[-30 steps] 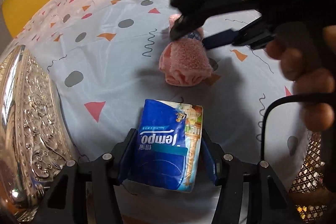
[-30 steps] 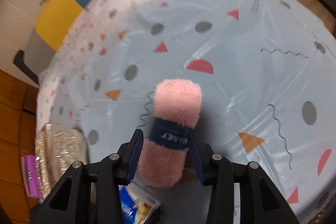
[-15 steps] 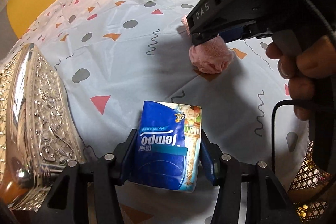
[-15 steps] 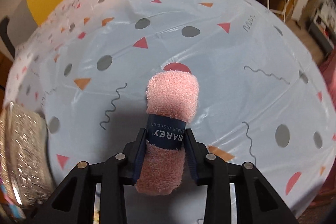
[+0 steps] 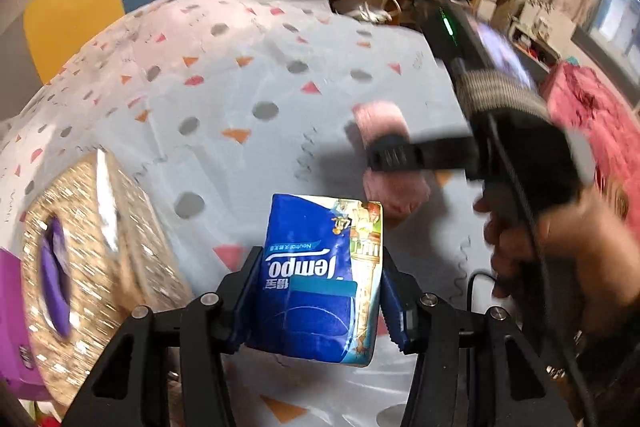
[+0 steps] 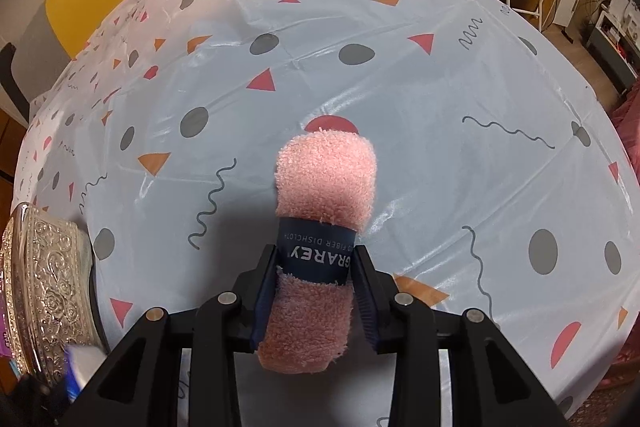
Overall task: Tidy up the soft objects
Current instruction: 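Carry the tissue pack into the gold tray with the left tool while the right tool holds the towel, then open the left tool to release the tissue pack in the tray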
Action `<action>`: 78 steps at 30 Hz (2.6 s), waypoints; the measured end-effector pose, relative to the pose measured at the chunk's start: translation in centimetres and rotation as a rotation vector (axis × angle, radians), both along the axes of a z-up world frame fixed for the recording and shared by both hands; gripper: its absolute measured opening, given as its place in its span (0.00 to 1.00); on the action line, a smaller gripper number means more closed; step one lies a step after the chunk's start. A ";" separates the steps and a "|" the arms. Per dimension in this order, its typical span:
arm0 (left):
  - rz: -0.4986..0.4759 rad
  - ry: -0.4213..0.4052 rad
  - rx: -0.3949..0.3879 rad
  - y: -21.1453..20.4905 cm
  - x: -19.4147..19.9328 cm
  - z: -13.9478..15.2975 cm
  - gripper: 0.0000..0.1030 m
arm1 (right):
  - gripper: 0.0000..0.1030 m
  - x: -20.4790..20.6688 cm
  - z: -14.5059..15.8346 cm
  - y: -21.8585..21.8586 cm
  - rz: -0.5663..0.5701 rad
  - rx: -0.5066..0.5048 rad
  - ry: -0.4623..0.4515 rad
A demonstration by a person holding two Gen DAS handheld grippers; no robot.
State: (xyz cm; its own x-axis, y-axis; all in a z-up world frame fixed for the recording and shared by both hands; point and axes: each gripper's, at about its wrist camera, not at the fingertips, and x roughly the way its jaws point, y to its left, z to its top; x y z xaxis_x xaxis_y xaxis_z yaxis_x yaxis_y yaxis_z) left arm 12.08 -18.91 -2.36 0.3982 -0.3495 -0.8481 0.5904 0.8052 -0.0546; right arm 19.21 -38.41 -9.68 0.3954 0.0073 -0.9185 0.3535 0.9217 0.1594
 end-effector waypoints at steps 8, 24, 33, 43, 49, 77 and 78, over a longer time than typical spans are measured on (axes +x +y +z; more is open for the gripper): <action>0.128 -0.083 -0.065 4.3 5.0 5.4 0.52 | 0.35 0.5 -0.6 0.3 0.021 0.012 0.022; 0.542 -0.182 -0.110 25.6 7.0 9.1 0.52 | 0.36 0.8 -0.8 1.1 0.063 -0.049 0.024; 0.707 -0.172 -0.138 35.6 0.8 7.4 0.52 | 0.37 1.0 -1.0 1.9 0.094 -0.092 0.031; 0.829 -0.112 -0.187 41.9 -8.4 3.1 0.52 | 0.37 1.4 -1.2 3.4 0.153 -0.187 0.043; 0.818 -0.044 -0.184 40.9 -11.9 -0.7 0.52 | 0.37 1.3 -1.2 3.9 0.167 -0.216 0.044; 0.765 0.042 -0.099 38.5 -9.1 -5.4 0.51 | 0.36 0.8 -1.4 5.5 0.189 -0.273 0.037; 0.769 0.045 -0.092 38.6 -8.8 -5.6 0.51 | 0.36 0.8 -1.4 5.5 0.189 -0.273 0.037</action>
